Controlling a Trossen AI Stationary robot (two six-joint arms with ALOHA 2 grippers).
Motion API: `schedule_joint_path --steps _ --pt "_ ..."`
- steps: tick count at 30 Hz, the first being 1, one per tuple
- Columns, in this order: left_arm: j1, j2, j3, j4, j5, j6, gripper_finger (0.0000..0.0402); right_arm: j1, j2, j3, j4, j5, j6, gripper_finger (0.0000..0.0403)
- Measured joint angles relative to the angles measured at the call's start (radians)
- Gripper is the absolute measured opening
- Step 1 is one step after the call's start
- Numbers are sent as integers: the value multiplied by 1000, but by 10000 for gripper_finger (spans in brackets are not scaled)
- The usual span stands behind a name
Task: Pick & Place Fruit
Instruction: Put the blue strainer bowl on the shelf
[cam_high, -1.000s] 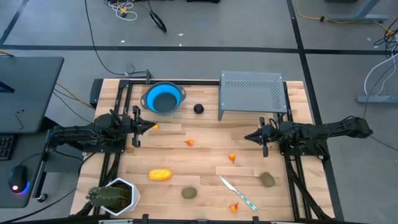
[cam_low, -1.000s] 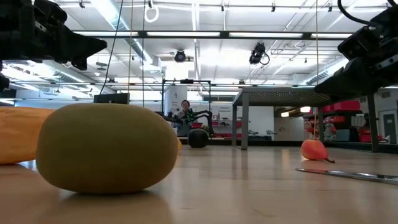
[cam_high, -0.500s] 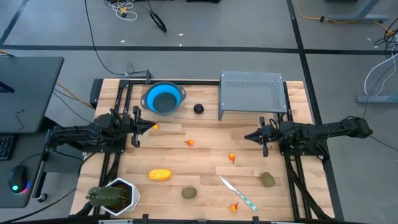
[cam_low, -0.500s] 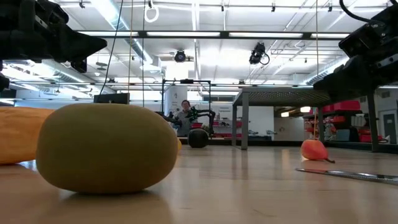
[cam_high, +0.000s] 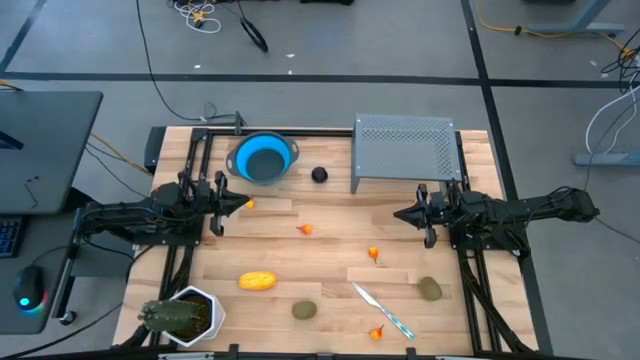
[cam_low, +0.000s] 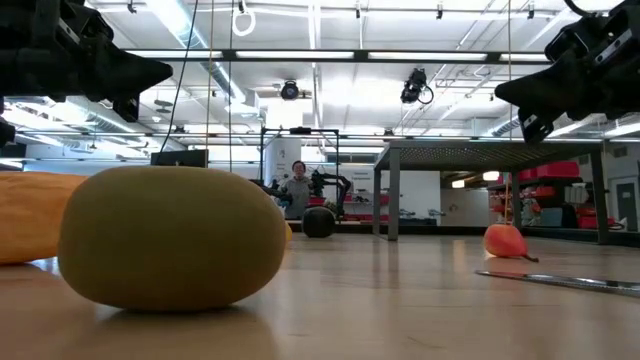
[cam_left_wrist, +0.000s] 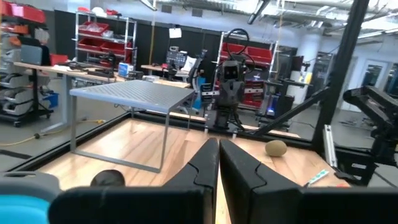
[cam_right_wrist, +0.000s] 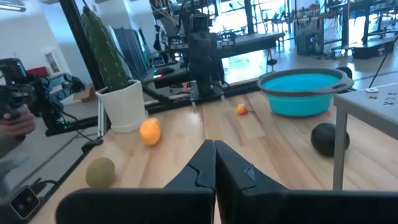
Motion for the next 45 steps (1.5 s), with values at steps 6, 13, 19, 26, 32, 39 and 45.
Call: schedule_joint_path --steps 6,13,19,26,32,39,45 --pt "0 0 0 -42 -60 56 21 0 1 0 15 0 8 0" --pt "0 0 3 -56 -54 55 21 -1 0 0 167 135 -163 0" --pt "0 103 97 -98 -60 73 21 -1 15 0 480 304 -316 0" --pt "0 432 224 -102 -103 104 28 -1 120 58 506 361 -360 0" --pt "9 747 379 -164 -158 127 93 -1 279 190 455 410 -454 0" --pt "77 983 578 -436 -241 103 174 0 427 276 422 548 -556 6" --pt "170 1095 652 -486 -130 112 197 0 453 276 489 532 -584 34"
